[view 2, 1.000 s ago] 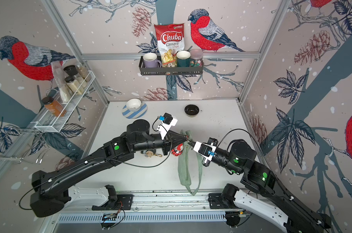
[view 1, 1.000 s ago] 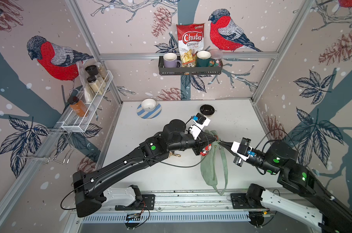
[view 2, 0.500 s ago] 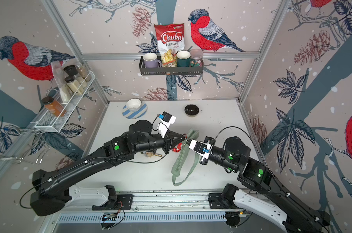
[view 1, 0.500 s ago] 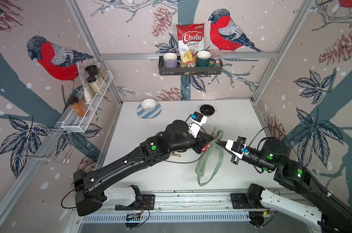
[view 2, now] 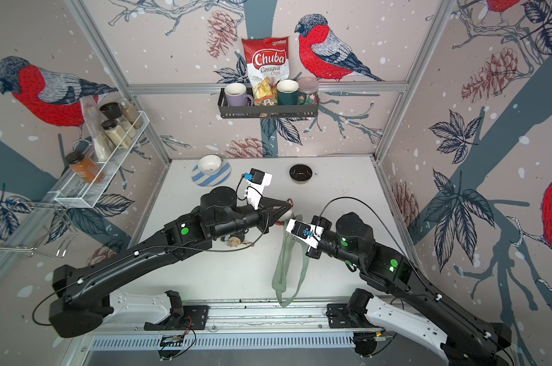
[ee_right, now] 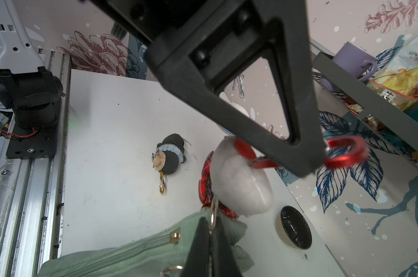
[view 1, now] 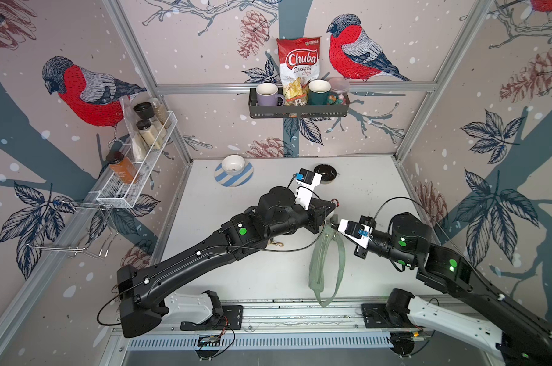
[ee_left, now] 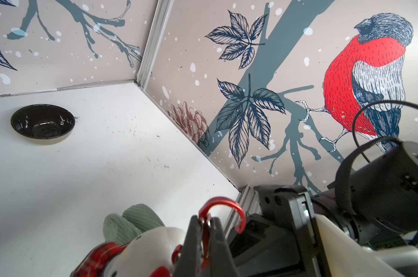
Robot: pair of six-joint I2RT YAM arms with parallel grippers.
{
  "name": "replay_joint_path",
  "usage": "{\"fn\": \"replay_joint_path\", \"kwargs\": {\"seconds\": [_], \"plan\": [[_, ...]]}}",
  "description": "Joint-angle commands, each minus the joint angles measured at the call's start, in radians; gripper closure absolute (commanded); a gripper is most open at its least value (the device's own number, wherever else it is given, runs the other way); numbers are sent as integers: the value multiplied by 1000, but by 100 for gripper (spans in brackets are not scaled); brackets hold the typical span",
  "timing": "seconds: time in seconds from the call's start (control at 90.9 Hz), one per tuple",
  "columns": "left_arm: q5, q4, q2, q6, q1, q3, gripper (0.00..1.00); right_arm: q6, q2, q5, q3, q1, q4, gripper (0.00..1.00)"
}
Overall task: Remove the decoration from the bag
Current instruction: Remove the decoration item from the bag, then place the decoration item at the center of the board.
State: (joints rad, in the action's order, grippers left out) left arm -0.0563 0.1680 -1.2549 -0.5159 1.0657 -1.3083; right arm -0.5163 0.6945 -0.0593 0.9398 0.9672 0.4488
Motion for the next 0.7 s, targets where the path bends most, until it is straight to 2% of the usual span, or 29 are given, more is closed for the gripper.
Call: {"fn": "replay_joint_path", "kwargs": {"seconds": [0.0,0.264,0.506,0.616,0.693], "plan": [[34,-20,5,19,2,-1,100,17,-22,-1,-9,-6,-47,100],[141,56,8,117,-9,-29,100,34,-39,26,-12,-19,-58,100],[165,108,8,167,-119,-28,100,74,-25,27,-23,-68,-86,100],[202,155,-2,170,-171,-30,100,107,-8,17,-21,-124,-95,100],[233,241,-26,130,-227,-37,100,182,12,28,-10,-191,-102,100]]}}
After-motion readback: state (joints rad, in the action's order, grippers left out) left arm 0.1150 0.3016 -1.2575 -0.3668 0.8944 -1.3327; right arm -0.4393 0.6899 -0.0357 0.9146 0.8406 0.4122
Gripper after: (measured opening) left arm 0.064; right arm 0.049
